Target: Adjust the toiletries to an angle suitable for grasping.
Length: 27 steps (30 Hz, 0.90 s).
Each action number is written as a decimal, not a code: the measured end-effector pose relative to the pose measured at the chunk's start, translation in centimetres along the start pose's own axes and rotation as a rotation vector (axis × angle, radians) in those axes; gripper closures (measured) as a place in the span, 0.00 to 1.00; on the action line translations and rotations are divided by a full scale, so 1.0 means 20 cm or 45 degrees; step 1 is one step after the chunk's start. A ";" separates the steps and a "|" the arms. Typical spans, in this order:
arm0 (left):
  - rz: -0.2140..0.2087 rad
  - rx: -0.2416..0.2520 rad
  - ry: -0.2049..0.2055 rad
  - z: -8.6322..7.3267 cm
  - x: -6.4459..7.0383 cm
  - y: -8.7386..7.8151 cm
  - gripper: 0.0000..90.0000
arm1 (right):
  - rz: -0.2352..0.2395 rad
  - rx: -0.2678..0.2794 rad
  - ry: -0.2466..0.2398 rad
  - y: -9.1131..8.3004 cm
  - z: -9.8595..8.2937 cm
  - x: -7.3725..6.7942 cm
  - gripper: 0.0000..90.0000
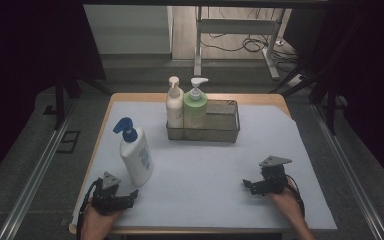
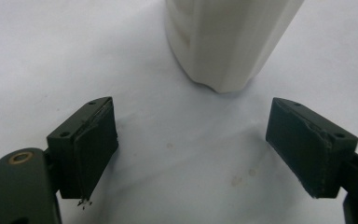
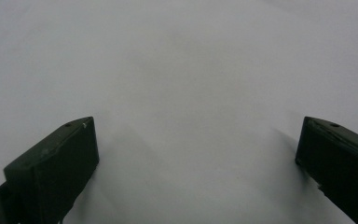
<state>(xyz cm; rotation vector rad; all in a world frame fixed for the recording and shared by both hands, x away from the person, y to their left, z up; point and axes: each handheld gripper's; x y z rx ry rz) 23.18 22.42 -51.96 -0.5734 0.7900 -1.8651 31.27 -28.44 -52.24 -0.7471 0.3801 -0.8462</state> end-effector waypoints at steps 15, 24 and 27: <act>0.027 0.009 0.006 0.06 -0.10 0.00 0.44 | -0.001 0.002 0.000 0.00 0.00 0.00 0.00; 0.017 0.035 0.006 0.15 -0.16 0.07 0.61 | -0.001 0.003 0.001 0.00 0.00 0.00 0.00; 0.003 0.039 0.006 0.18 -0.17 0.10 0.66 | -0.001 0.003 0.001 0.00 0.00 0.00 0.00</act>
Point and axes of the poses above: each handheld gripper's, and its own axes: y roughly forward along the jaws, z roughly out of its top, x roughly to its right, and after that the axes turned 1 degree about z, right-handed
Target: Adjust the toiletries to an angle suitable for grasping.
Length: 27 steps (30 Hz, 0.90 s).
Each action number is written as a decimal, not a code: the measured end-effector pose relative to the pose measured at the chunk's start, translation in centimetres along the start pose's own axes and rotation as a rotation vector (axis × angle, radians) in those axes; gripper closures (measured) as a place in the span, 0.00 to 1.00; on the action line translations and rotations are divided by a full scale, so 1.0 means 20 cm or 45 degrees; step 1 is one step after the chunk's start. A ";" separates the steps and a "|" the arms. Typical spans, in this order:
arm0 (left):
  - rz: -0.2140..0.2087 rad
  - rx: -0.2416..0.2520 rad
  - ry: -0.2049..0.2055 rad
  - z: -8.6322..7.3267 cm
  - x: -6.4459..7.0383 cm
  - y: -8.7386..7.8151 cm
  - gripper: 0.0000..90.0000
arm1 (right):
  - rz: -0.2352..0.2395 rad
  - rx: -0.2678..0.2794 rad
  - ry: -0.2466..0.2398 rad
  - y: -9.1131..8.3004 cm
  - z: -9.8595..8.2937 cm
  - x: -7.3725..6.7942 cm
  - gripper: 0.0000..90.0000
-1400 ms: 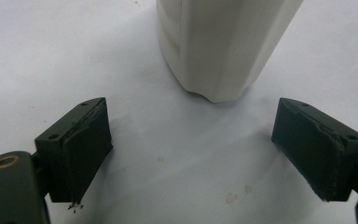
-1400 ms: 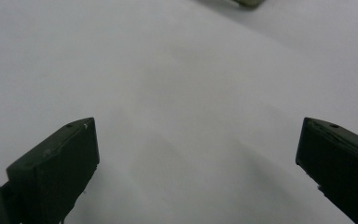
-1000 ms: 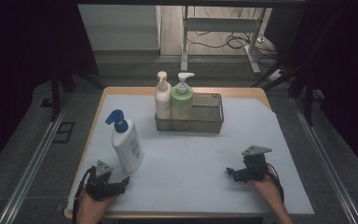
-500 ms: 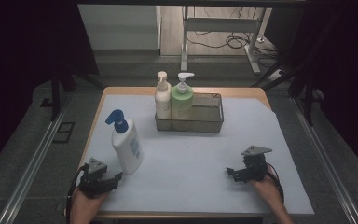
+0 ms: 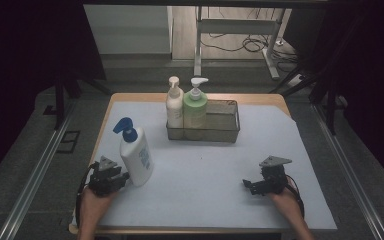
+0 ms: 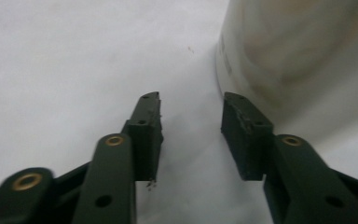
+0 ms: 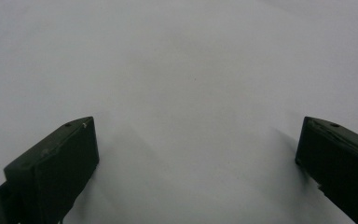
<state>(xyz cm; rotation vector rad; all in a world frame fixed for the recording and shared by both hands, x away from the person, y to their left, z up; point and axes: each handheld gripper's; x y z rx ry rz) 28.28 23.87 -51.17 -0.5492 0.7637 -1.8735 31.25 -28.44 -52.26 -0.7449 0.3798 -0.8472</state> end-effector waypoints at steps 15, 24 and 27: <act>-0.056 -0.018 -0.009 0.02 0.03 0.06 0.99 | 0.001 0.000 -0.001 0.00 0.00 0.00 0.00; -0.091 -0.011 -0.018 0.01 0.03 0.06 0.99 | -0.001 -0.001 -0.001 0.00 0.00 0.00 0.00; -0.090 -0.011 -0.021 0.01 0.03 0.06 0.99 | -0.001 -0.002 -0.001 0.00 0.00 0.00 0.00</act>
Point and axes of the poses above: each handheld gripper's, and its own axes: y roughly forward along the jaws, z roughly out of its top, x roughly to its right, and after that the axes turned 1 degree about z, right-handed
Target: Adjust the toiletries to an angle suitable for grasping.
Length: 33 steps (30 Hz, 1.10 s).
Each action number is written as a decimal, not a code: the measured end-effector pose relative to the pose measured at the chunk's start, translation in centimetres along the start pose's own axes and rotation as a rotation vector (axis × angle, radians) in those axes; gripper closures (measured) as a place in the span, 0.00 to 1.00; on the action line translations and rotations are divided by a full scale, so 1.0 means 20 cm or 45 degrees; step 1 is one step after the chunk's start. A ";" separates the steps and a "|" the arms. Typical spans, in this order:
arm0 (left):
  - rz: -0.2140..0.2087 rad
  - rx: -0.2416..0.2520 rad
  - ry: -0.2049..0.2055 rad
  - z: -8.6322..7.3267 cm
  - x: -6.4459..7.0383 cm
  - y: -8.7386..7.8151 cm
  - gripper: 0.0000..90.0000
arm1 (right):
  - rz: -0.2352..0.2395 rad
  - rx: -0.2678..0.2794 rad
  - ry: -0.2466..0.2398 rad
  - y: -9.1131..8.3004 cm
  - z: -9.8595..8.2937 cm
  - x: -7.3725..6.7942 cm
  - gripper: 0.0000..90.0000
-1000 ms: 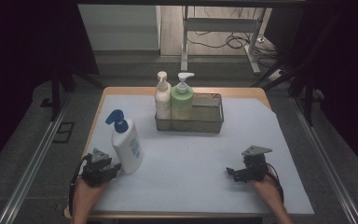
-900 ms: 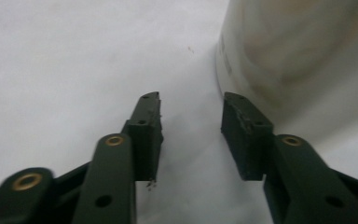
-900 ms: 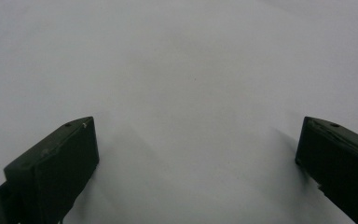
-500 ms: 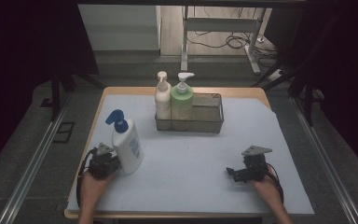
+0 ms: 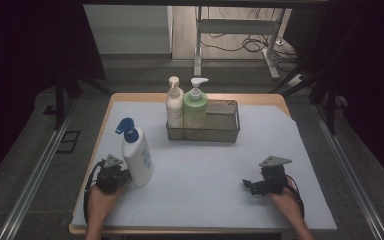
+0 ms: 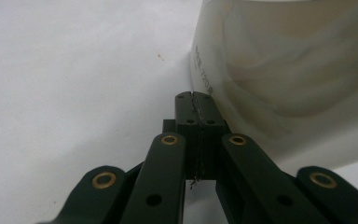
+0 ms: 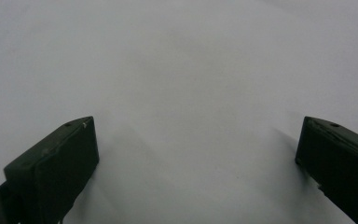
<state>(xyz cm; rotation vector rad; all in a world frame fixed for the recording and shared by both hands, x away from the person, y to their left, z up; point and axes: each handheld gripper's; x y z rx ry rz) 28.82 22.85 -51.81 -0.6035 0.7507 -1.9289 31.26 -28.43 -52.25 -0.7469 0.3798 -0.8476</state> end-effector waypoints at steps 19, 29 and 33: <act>-0.045 -0.009 0.062 0.04 0.11 0.05 0.99 | 0.000 -0.008 -0.003 0.00 0.00 0.00 0.00; -0.069 -0.014 0.115 0.07 0.19 0.09 0.99 | -0.001 -0.005 -0.003 0.00 0.00 0.00 0.00; -0.087 -0.015 0.134 0.08 0.23 0.10 0.99 | -0.002 -0.003 -0.004 0.00 0.00 0.00 0.00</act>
Point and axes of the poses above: each handheld gripper's, and its own axes: y roughly forward along the jaws, z roughly out of its top, x roughly to its right, and after that the axes turned 1 degree about z, right-handed
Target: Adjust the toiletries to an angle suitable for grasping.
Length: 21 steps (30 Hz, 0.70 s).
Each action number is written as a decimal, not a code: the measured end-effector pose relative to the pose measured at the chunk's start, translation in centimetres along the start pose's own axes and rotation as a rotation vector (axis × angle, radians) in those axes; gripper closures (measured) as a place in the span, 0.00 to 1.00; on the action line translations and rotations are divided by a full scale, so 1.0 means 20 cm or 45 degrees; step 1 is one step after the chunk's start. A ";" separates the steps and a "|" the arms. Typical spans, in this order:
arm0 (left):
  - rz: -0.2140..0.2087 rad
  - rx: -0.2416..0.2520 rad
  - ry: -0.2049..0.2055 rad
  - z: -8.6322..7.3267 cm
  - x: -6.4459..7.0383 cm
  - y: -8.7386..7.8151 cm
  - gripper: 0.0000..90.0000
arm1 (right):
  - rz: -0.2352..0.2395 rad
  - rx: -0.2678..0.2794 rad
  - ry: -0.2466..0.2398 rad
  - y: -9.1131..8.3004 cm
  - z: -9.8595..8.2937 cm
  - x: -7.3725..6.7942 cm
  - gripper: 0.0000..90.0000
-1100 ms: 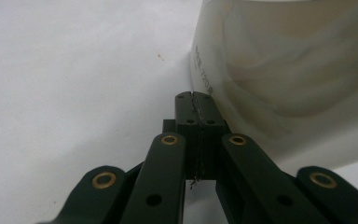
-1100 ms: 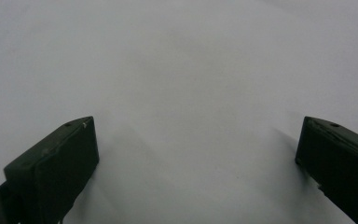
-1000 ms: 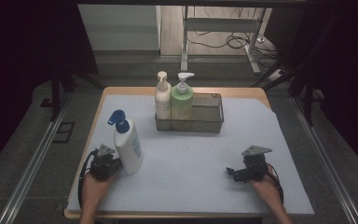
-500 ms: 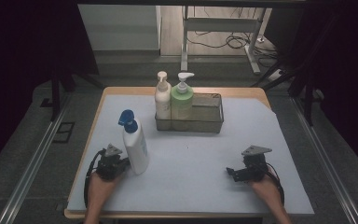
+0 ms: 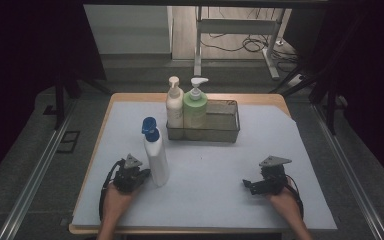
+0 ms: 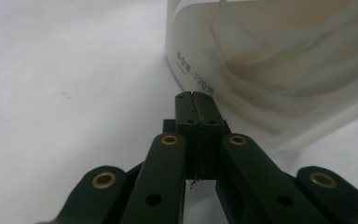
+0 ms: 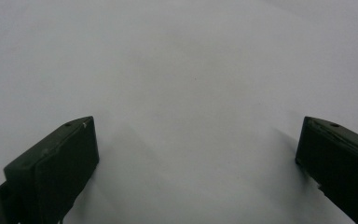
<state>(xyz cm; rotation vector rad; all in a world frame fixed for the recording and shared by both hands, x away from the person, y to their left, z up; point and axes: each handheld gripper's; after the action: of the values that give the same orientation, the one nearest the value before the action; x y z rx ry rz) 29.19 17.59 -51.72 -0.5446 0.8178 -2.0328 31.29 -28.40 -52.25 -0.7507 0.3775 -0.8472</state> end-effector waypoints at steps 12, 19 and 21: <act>-0.049 -0.011 0.051 0.03 0.08 0.03 0.99 | 0.001 0.000 0.000 0.00 0.00 0.00 0.00; -0.090 -0.023 0.088 0.04 0.13 0.04 0.99 | 0.001 0.000 0.001 0.00 0.00 0.00 0.00; -0.104 -0.024 0.100 0.05 0.15 0.05 0.99 | 0.001 -0.001 0.000 0.00 0.00 0.00 0.00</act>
<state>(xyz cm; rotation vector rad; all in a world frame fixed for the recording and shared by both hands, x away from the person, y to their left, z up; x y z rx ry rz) 28.75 14.33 -51.57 -0.5190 0.8747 -2.1345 31.29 -28.40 -52.24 -0.7515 0.3781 -0.8466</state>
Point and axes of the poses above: each handheld gripper's, and its own axes: y roughly forward along the jaws, z roughly out of its top, x roughly to its right, and after that the axes turned 1 degree about z, right-handed
